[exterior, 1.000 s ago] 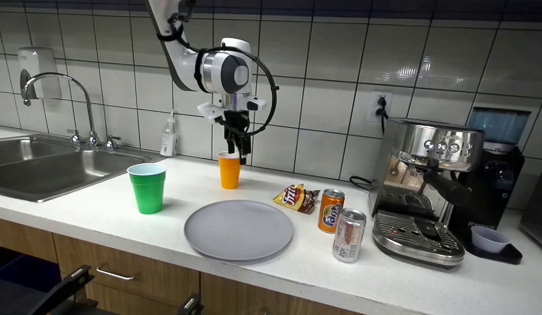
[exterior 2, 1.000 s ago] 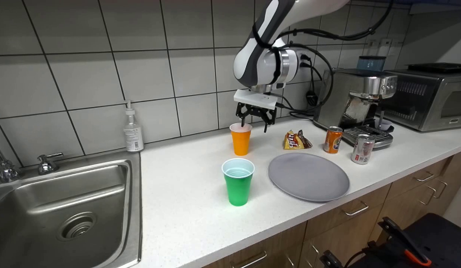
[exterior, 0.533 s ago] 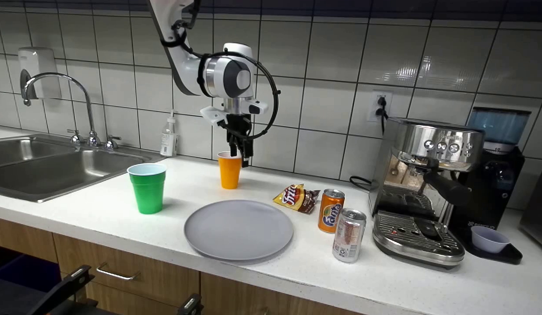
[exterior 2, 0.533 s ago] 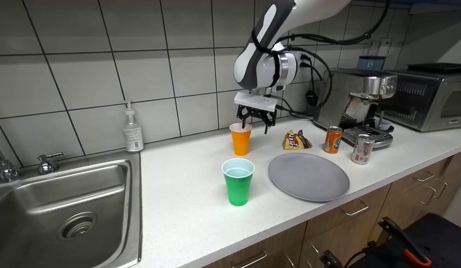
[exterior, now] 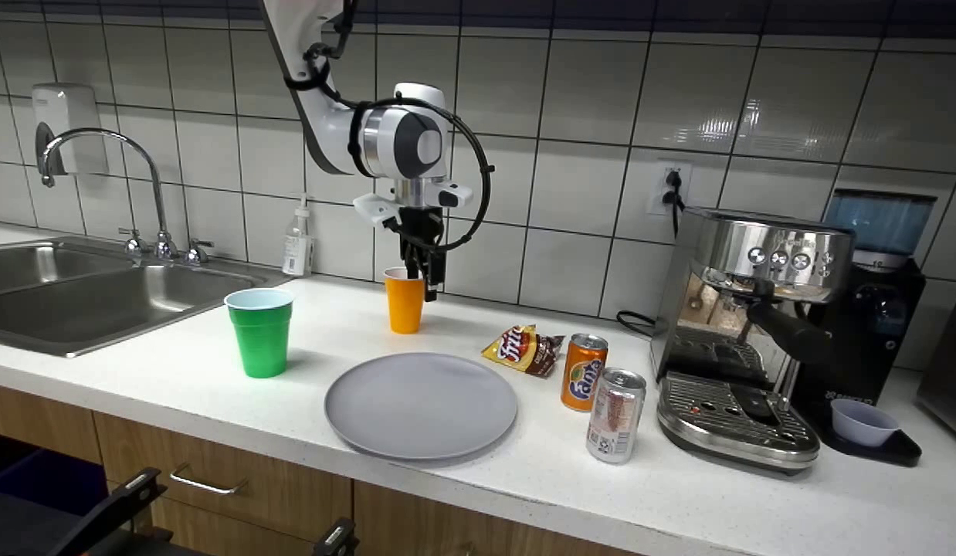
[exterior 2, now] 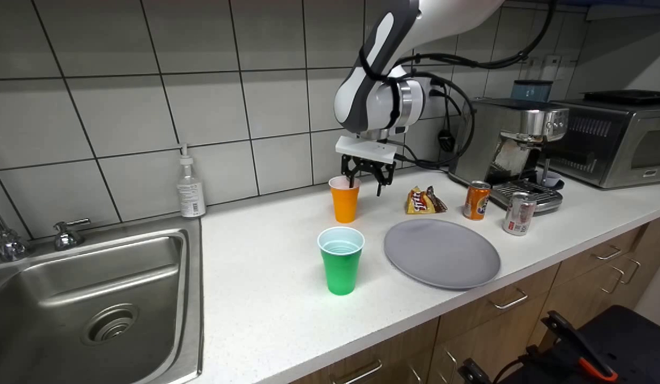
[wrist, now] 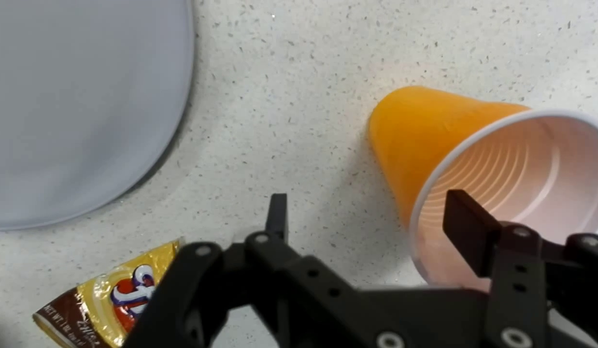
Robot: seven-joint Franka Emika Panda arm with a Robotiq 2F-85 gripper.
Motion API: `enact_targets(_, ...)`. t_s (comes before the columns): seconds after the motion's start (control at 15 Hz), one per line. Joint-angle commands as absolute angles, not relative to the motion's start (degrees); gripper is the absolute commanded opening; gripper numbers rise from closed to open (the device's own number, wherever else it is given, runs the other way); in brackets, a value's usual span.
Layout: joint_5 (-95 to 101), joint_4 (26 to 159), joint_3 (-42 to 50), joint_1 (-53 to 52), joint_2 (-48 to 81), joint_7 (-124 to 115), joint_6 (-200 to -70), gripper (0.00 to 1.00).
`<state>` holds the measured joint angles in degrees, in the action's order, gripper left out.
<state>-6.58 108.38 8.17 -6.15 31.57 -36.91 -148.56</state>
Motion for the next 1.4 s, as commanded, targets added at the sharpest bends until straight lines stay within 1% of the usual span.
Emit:
enact_targets(0.0, -5.73, 106.73, 8.83, -6.83, 32.18, -38.73, -147.07, 0.53)
enact_targets(0.07, -5.76, 106.73, 8.8, -6.8, 32.18, -38.68, -147.06, 0.44)
enact_targets(0.13, -5.78, 106.76, 8.78, -6.78, 32.16, -38.64, -147.08, 0.37)
enact_targets(0.2, -5.79, 106.77, 8.77, -6.77, 32.15, -38.62, -147.07, 0.28)
enact_targets(0.27, -5.8, 106.82, 8.76, -6.76, 32.13, -38.59, -147.06, 0.22)
enact_targets(0.33, -5.78, 106.86, 8.77, -6.76, 32.11, -38.57, -147.08, 0.13)
enact_targets(0.47, -5.77, 106.97, 8.77, -6.74, 32.04, -38.52, -147.08, 0.01)
enact_targets(0.67, -5.78, 106.8, 8.77, -6.71, 31.77, -38.45, -147.14, 0.0)
enact_targets(0.87, -6.11, 107.51, 8.53, -6.47, 30.9, -38.05, -147.18, 0.01)
enact_targets(1.33, -7.5, 111.42, 7.65, -5.38, 26.17, -36.55, -147.74, 0.01)
